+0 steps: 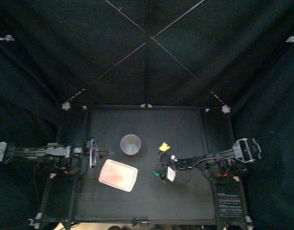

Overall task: Pick the green pepper then place it on the pink plate
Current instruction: Pick the green pepper

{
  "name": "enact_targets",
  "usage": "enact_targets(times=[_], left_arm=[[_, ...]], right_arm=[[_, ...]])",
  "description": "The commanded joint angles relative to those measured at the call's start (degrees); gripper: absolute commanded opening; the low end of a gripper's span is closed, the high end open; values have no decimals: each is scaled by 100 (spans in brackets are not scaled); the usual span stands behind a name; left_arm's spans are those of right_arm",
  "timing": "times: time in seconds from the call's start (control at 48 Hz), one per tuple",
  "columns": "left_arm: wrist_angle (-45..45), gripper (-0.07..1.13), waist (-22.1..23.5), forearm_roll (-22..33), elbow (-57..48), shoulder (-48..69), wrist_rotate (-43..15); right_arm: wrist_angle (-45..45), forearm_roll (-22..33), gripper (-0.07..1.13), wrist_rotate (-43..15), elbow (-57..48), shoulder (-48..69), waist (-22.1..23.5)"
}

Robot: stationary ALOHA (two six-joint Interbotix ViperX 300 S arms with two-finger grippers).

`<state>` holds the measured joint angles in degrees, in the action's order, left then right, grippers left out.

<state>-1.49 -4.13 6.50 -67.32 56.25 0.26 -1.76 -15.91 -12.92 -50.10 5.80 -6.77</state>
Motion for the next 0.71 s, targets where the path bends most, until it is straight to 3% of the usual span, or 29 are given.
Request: enact_targets(times=[0.021,0.521,0.708], left_arm=[[-88,0,-35,9,158,18,-18],[-97,0,-26,141,79,26,0],[-88,0,-35,158,44,26,-18]], right_arm=[[123,-26,104,0,316,-431,-97],[308,-114,102,0,633,-958,-62],[272,-167,85,0,677,-993,-62]])
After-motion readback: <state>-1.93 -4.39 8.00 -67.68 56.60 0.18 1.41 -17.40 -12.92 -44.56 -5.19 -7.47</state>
